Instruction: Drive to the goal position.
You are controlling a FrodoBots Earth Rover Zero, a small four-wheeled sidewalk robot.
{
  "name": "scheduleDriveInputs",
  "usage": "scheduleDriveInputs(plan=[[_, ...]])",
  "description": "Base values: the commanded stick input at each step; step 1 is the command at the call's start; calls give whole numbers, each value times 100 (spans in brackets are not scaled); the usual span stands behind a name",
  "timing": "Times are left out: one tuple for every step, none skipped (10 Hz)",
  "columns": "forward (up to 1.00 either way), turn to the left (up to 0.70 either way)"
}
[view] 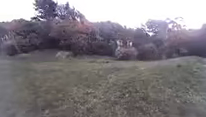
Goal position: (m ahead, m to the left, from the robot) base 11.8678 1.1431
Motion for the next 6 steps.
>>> scheduleDriveInputs(plan=[[45,0],[45,0],[45,0],[45,0],[45,0],[45,0]])
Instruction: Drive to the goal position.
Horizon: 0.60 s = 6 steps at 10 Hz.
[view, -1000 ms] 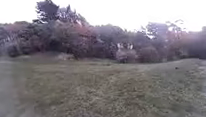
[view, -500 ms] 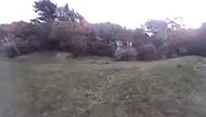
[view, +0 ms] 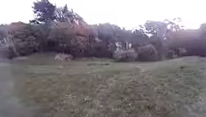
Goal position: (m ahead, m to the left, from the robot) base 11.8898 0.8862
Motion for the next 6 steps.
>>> scheduleDriveInputs(plan=[[45,0],[45,0],[45,0],[45,0],[45,0],[45,0]])
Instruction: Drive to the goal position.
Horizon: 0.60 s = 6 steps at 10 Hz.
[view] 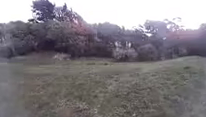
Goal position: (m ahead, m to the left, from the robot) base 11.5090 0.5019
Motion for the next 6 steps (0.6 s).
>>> scheduleDriveInputs(plan=[[45,3],[45,6],[45,27],[45,27],[45,27],[45,27]])
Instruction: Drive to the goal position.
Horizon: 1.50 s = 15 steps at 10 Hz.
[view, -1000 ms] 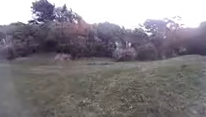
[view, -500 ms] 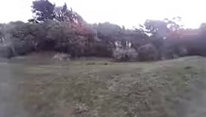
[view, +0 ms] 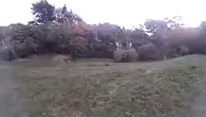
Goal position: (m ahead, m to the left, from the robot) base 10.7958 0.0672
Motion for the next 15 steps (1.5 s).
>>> scheduleDriveInputs(plan=[[45,27],[45,27],[45,27],[45,17],[45,5],[45,0],[45,0],[45,0],[45,0],[45,0],[45,0],[45,0],[45,0],[45,0],[45,0]])
